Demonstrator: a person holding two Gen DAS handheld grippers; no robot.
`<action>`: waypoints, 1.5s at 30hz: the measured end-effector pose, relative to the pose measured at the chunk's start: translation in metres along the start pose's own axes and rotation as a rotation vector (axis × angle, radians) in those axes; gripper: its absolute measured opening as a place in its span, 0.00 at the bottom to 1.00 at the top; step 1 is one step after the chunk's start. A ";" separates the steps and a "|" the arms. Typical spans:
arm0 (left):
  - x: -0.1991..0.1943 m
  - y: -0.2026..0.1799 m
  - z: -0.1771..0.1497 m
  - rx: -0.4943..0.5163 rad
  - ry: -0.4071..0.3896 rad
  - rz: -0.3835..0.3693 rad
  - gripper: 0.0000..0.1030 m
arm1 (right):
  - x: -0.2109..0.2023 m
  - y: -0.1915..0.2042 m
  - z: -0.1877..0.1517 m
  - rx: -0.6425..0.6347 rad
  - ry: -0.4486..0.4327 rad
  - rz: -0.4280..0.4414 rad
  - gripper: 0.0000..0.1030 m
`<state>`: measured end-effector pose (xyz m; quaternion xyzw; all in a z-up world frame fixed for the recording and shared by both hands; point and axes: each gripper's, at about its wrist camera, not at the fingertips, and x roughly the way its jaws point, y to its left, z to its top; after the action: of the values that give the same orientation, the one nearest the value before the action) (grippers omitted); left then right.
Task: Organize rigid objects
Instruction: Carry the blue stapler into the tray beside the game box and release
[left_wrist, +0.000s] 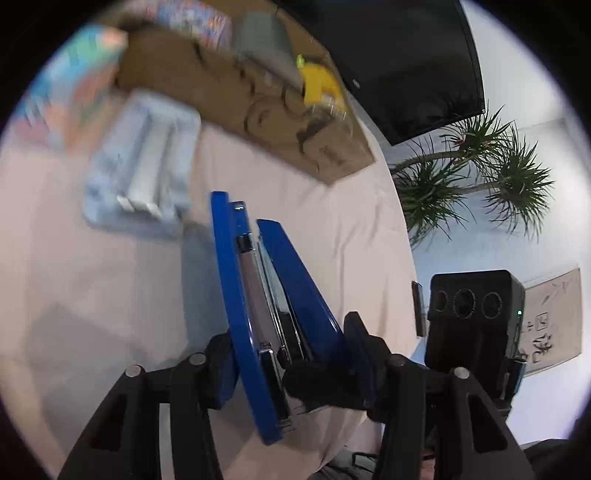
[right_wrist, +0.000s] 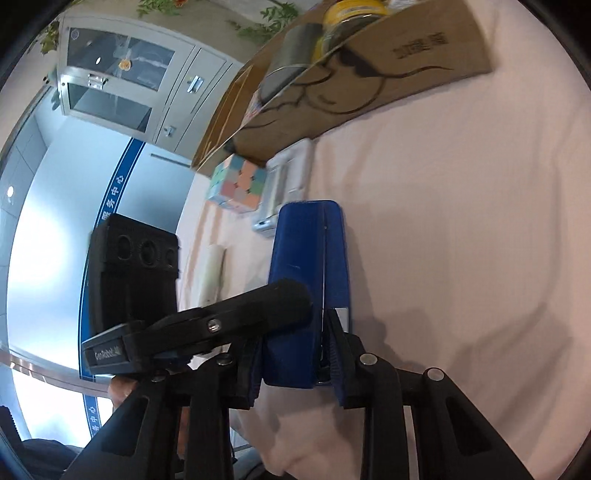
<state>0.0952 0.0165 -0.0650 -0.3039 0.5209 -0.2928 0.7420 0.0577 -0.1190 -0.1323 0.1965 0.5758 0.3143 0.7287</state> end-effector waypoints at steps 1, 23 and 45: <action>-0.011 -0.003 0.006 0.010 -0.021 0.006 0.48 | 0.006 0.016 0.005 -0.026 -0.011 -0.004 0.26; -0.061 0.066 0.236 0.075 0.003 0.102 0.51 | 0.199 0.194 0.176 -0.031 -0.140 -0.038 0.23; -0.147 0.035 0.165 0.270 -0.340 0.379 0.63 | 0.318 0.330 0.139 0.004 -0.213 -0.284 0.43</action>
<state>0.2145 0.1738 0.0411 -0.1444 0.3928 -0.1604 0.8940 0.1596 0.3485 -0.1098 0.1466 0.5180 0.1844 0.8223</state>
